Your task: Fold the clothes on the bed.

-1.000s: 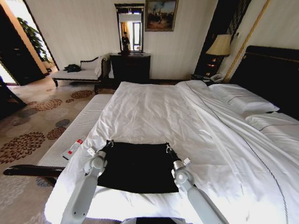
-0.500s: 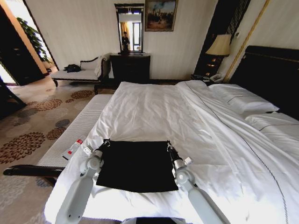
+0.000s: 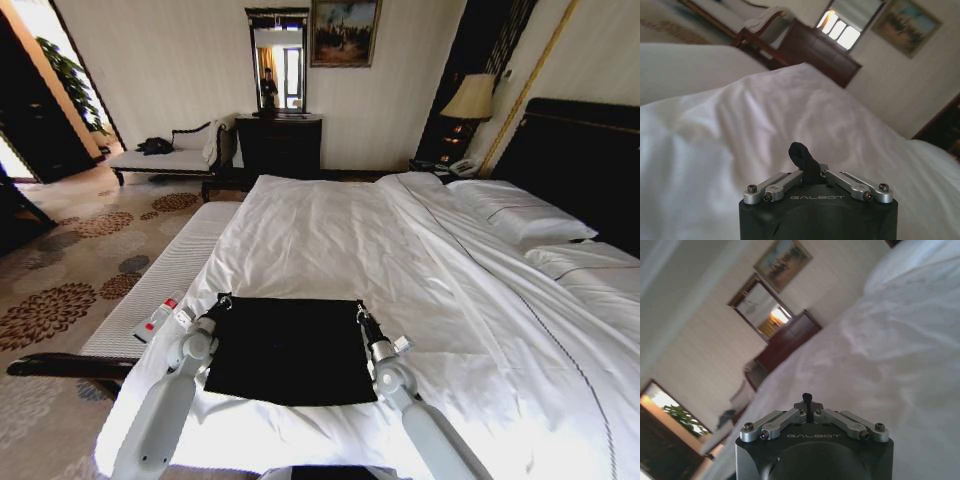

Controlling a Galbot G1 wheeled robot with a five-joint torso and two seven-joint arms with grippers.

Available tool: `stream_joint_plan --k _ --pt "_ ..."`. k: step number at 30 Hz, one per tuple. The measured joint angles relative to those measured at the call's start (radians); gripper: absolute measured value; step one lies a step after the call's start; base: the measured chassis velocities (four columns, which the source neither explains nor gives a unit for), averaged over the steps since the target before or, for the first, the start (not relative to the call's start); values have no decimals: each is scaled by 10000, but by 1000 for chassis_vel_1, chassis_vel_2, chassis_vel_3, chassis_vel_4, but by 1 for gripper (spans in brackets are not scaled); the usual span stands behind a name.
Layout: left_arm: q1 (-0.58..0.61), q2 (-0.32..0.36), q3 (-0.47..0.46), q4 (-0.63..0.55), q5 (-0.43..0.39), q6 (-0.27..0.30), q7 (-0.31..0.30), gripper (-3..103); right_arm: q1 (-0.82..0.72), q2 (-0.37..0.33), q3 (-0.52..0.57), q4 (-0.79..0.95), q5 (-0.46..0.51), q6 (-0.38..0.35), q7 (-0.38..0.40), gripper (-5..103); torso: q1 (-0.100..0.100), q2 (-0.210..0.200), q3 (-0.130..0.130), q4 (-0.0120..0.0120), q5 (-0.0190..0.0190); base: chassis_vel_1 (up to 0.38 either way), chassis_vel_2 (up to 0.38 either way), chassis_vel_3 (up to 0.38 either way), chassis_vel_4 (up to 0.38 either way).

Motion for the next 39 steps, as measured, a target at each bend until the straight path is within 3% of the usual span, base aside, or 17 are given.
stream_joint_plan --k 10,13,17,26,34,35,38,39 --pt "372 237 -264 -1808 -373 -466 822 2 -121 -188 168 1548 390 1069 -1380 1 0 0 0 1 -1 0 0 0 0" --pt "426 248 -383 -2044 -468 -499 890 2 -177 -235 237 1745 416 1167 -1479 1 0 0 0 -1 -1 0 0 0 0" --pt "1020 238 -1606 -3579 -1371 -629 1142 2 -1020 -613 1154 3524 683 1398 -2000 1 -1 1 -1 -2 0 0 0 0 0" --pt "2598 334 -3241 -5651 -2153 -618 1129 2 -1838 -927 2220 5451 918 1371 -1979 1 -1 0 -2 1 0 0 0 0 0" --pt "3906 373 -3970 -7327 -2370 -611 794 2 -2962 -1064 2978 7148 99 1069 -1065 1 -2 1 -2 -1 0 0 0 0 0" --pt "4025 362 -4041 -7551 -2437 -604 724 2 -3151 -1113 3132 7519 -152 922 -680 1 -1 0 -2 0 1 0 0 0 0" --pt "4449 350 -4326 -8236 -2937 -476 199 2 -3625 -1355 3640 8354 -602 -352 1636 1 -4 2 -3 -3 1 0 0 0 0" --pt "4449 350 -4326 -8236 -2937 -476 199 2 -3625 -1355 3640 8354 -602 -352 1636 1 -4 2 -3 -3 1 0 0 0 0"
